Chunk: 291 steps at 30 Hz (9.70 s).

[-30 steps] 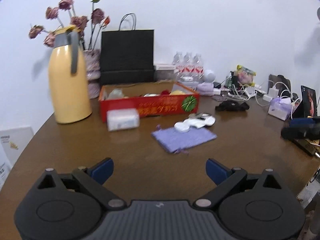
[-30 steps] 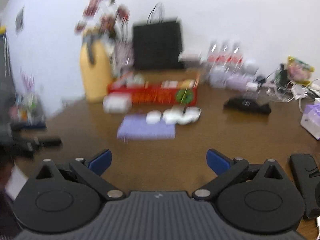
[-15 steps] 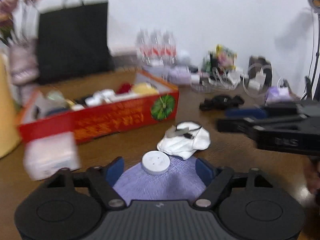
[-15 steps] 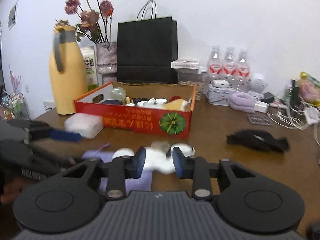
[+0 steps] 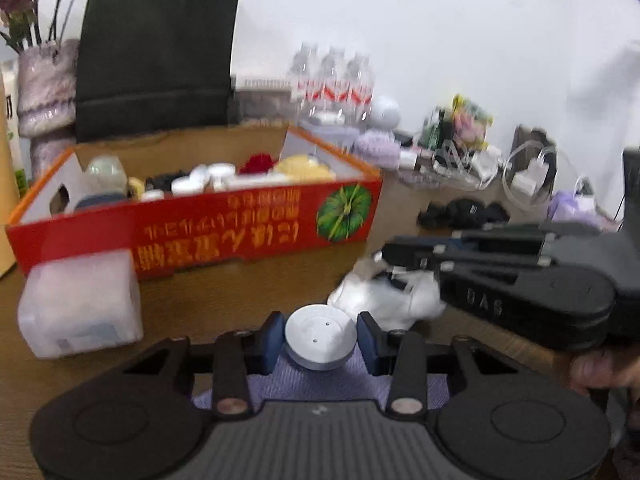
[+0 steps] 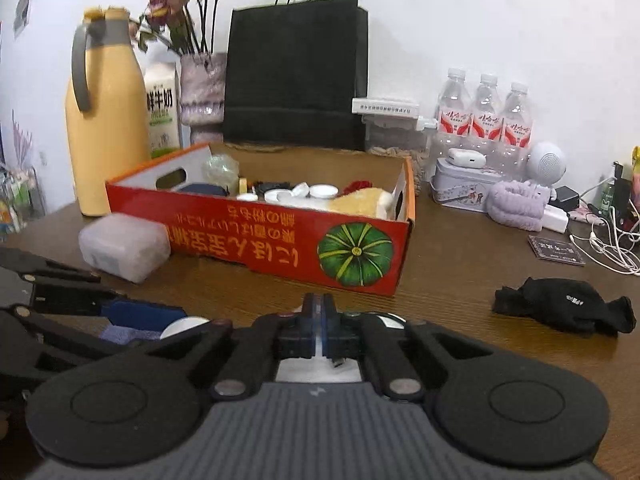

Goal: Organize objects

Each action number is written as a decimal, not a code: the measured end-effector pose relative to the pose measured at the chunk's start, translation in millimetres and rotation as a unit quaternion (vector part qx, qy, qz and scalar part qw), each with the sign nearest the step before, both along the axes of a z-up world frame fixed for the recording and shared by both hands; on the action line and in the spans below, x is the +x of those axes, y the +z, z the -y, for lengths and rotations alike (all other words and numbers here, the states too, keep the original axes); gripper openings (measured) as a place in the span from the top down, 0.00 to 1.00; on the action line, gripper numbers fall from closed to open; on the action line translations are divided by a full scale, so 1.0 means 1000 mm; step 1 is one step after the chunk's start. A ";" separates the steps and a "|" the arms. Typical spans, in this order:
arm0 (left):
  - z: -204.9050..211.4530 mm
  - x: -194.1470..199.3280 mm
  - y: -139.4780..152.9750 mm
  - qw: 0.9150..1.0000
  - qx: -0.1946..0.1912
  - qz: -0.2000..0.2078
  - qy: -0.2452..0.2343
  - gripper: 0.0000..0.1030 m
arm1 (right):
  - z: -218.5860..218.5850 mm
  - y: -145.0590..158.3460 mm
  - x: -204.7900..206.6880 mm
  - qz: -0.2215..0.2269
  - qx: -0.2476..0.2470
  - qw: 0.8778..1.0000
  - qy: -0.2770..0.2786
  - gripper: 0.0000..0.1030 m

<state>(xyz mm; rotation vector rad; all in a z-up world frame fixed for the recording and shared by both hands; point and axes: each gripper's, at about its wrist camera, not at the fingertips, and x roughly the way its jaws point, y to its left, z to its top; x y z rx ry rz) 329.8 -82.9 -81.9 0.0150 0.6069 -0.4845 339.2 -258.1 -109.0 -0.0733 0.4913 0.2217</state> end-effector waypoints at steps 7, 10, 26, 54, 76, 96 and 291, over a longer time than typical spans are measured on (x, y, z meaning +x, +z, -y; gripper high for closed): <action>-0.044 -0.046 0.027 0.993 -0.096 -0.045 0.060 0.63 | 0.005 0.025 -0.030 0.022 0.041 0.999 -0.008 0.97; -0.063 -0.091 0.027 0.990 -0.105 -0.057 0.078 0.63 | 0.007 0.040 -0.079 0.030 0.112 0.993 0.011 0.97; -0.090 -0.199 0.034 0.991 -0.084 -0.043 0.099 0.63 | -0.021 0.027 -0.219 -0.008 0.105 0.994 0.018 0.97; -0.080 0.187 0.009 0.986 -0.065 -0.076 0.131 0.35 | -0.048 0.028 0.216 -0.073 0.049 0.996 0.004 0.86; -0.080 0.038 0.081 0.984 0.022 0.020 0.175 0.12 | -0.019 0.088 0.089 -0.034 0.020 0.999 -0.005 0.01; -0.074 -0.237 0.074 0.988 0.044 0.072 0.126 0.03 | -0.021 0.046 -0.243 -0.004 0.005 1.000 -0.013 0.00; -0.045 -0.189 0.018 0.998 0.001 -0.064 0.009 0.49 | -0.019 0.018 -0.180 -0.102 0.111 0.988 0.013 0.52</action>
